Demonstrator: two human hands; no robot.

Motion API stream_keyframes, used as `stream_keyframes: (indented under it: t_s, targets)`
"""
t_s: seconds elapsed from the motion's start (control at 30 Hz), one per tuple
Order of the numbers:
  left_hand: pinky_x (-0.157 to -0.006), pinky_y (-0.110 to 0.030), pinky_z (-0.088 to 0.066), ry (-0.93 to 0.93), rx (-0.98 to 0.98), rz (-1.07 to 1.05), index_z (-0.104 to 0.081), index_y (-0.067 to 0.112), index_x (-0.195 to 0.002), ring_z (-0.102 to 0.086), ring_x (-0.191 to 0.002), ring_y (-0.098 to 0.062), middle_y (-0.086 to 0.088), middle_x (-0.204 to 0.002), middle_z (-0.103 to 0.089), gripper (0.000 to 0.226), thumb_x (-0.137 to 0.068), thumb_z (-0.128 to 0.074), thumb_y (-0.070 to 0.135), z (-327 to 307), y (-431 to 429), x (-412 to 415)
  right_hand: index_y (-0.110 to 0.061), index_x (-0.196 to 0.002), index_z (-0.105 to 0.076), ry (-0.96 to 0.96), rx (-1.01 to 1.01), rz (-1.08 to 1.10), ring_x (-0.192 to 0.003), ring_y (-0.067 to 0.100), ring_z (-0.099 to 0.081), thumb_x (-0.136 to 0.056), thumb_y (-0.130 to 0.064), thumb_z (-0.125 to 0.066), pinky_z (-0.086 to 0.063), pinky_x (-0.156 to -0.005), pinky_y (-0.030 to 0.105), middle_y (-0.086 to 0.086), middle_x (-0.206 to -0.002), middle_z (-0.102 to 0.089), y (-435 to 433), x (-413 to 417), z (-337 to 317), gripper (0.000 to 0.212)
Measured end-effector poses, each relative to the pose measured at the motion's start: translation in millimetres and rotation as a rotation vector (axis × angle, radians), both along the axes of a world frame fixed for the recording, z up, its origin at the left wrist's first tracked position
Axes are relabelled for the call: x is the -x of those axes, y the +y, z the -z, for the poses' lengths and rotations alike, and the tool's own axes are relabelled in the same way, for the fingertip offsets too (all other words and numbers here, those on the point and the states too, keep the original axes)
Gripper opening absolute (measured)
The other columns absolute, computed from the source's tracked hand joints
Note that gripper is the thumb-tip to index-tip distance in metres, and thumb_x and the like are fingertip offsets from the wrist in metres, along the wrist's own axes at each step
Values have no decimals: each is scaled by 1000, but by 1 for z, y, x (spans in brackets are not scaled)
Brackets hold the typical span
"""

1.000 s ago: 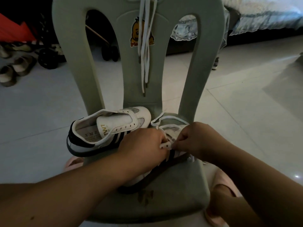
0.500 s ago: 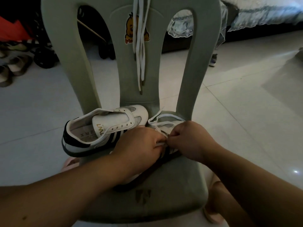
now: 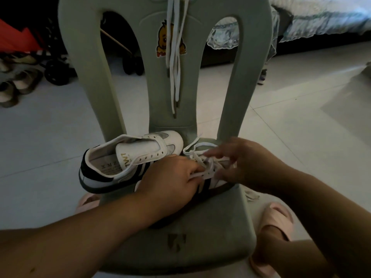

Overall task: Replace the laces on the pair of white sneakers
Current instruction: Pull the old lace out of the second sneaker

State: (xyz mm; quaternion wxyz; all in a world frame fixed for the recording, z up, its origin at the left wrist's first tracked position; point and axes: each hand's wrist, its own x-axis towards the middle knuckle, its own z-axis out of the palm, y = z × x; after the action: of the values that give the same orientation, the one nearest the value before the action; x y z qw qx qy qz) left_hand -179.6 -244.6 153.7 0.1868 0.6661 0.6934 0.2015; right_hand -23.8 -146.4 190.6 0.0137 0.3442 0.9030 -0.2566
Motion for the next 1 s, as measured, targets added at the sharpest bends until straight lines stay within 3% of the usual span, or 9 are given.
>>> stream_keyframes:
  t_s: [0.2, 0.33, 0.4, 0.5, 0.57, 0.67, 0.77, 0.87, 1.0]
  targets:
    - [-71, -10, -36, -57, 5, -31, -68, 33, -113, -51, -86, 3, 14, -105, -67, 26, -89, -59, 34, 1, 0, 2, -25, -101, -74, 83, -234, -111, -80, 2, -52, -88, -29, -64, -31, -68, 6, -9, -91, -64, 5, 0, 20, 17]
    - [-80, -23, -49, -96, 32, -86, -66, 35, -115, -58, -89, 2, 15, -103, -69, 27, -89, -59, 35, -1, 1, 5, -24, -89, -65, 296, -292, 313, -68, -4, -44, -92, -28, -58, -28, -61, 9, -19, -76, -46, 12, 1, 20, 8]
    - [-80, -25, -50, -94, 31, -81, -66, 36, -115, -58, -88, 2, 15, -104, -69, 27, -90, -59, 35, -2, 1, 5, -25, -90, -60, 356, -206, 432, -71, -4, -47, -92, -27, -58, -30, -58, 8, -18, -79, -48, 14, 2, 19, 4]
    - [-81, -30, -51, -97, 7, -82, -68, 32, -113, -60, -90, -4, 12, -105, -69, 25, -90, -60, 34, -4, 1, 4, -38, -106, -52, 330, -3, 241, -87, -6, -49, -88, -23, -63, -38, -68, 7, -27, -97, -46, 7, 2, 15, 26]
    - [-77, -30, -51, -94, -22, -84, -70, 31, -111, -60, -86, -5, 10, -101, -70, 24, -89, -60, 34, -3, 1, 4, -39, -119, -55, 187, -75, 21, -97, -5, -44, -85, -28, -66, -34, -82, 12, -26, -109, -50, 2, 2, 16, 38]
    - [-71, -28, -50, -121, -60, -86, -72, 33, -105, -59, -80, -2, 12, -92, -71, 20, -88, -62, 34, -1, 0, 4, -29, -111, -69, 64, -247, -119, -93, 4, -48, -88, -36, -62, -31, -76, 16, -10, -105, -64, 5, 5, 17, 25]
    - [-69, -23, -48, -138, -58, -110, -72, 33, -104, -59, -78, 0, 14, -90, -71, 19, -87, -62, 35, 1, 1, 4, -28, -101, -68, 12, -295, -119, -92, 3, -48, -93, -42, -50, -30, -86, 21, -14, -96, -57, 5, 6, 17, 24]
    - [-61, -13, -47, -206, -38, -165, -72, 33, -101, -61, -72, 3, 14, -79, -70, 18, -86, -64, 36, 2, 1, 6, -31, -93, -58, 91, -352, 3, -96, -1, -39, -95, -37, -46, -29, -98, 26, -17, -99, -45, 4, 4, 22, 13]
    - [-61, -8, -45, -226, -19, -189, -71, 33, -103, -60, -72, 7, 17, -80, -69, 19, -87, -63, 34, 2, 2, 7, -24, -92, -54, 415, -276, 398, -91, 5, -47, -94, -25, -51, -34, -71, 7, -11, -102, -49, 16, -3, 11, 4]
